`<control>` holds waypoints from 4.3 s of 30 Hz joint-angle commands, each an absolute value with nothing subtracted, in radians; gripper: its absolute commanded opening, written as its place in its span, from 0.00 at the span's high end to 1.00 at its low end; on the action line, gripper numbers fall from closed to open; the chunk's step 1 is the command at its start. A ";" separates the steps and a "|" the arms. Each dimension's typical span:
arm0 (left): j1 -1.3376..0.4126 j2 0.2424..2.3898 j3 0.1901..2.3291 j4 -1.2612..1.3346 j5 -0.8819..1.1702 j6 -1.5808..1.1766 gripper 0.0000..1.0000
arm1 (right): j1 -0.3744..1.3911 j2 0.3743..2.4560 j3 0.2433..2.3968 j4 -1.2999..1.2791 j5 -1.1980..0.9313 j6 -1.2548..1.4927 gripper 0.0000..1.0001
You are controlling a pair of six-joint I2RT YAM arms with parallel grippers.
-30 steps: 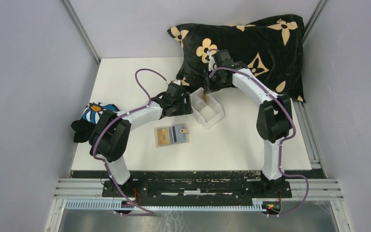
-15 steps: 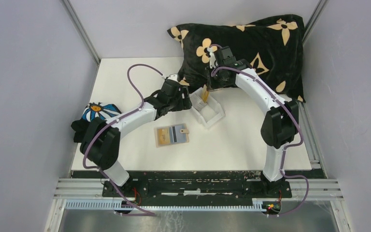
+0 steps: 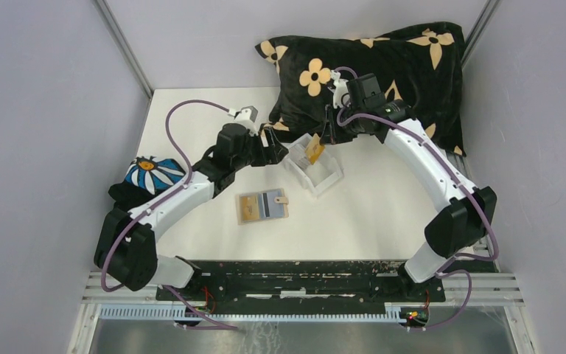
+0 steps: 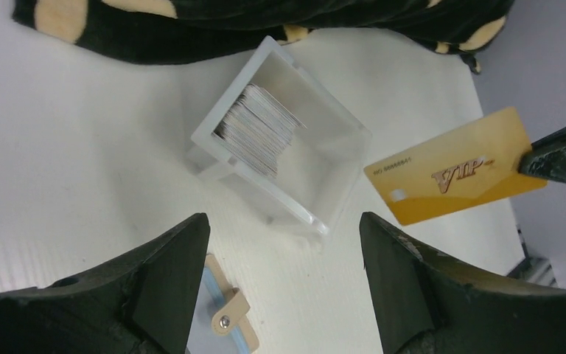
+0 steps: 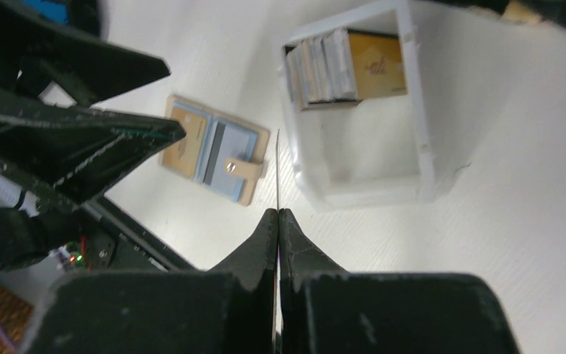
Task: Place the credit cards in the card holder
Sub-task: Pick up the credit card from the storage box.
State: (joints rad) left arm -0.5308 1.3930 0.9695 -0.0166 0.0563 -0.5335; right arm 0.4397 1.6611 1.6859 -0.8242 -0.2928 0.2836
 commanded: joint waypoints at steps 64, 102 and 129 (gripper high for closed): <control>-0.368 1.293 0.429 0.791 0.502 -1.083 0.97 | 0.490 1.551 1.251 -0.311 -0.591 0.636 0.47; -0.376 1.143 0.205 0.965 0.257 -1.383 0.97 | 0.669 1.725 1.067 0.278 -0.559 1.042 0.53; -0.377 1.182 0.215 0.868 0.238 -1.345 0.44 | 0.675 1.827 1.028 0.662 -0.678 1.352 0.99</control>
State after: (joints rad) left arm -0.3611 1.2636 0.2054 0.9546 0.2070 -1.3964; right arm 0.6506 1.8412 1.0054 0.5816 -0.6361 1.3506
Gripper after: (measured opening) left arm 0.502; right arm 0.019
